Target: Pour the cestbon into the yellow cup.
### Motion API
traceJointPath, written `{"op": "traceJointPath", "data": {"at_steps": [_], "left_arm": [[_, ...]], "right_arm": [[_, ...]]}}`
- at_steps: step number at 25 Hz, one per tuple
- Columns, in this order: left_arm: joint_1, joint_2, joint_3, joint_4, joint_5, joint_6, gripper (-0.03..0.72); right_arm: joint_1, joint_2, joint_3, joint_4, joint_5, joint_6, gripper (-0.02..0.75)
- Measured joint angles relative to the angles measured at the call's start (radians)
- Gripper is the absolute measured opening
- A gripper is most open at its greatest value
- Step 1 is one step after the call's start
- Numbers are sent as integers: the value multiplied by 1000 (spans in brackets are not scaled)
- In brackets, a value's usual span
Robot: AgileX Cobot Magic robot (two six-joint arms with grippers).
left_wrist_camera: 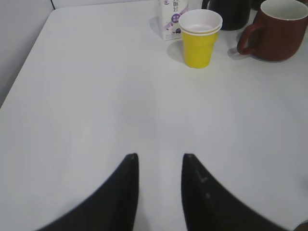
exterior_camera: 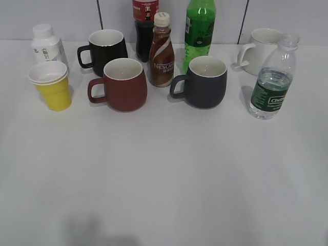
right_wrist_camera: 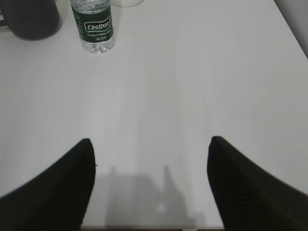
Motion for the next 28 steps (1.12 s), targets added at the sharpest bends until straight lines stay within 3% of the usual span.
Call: {"op": "traceJointPath", "data": {"at_steps": [28], "left_arm": [[0, 0, 0, 0, 0, 0, 237]], "right_arm": [[0, 0, 0, 0, 0, 0, 541]]}}
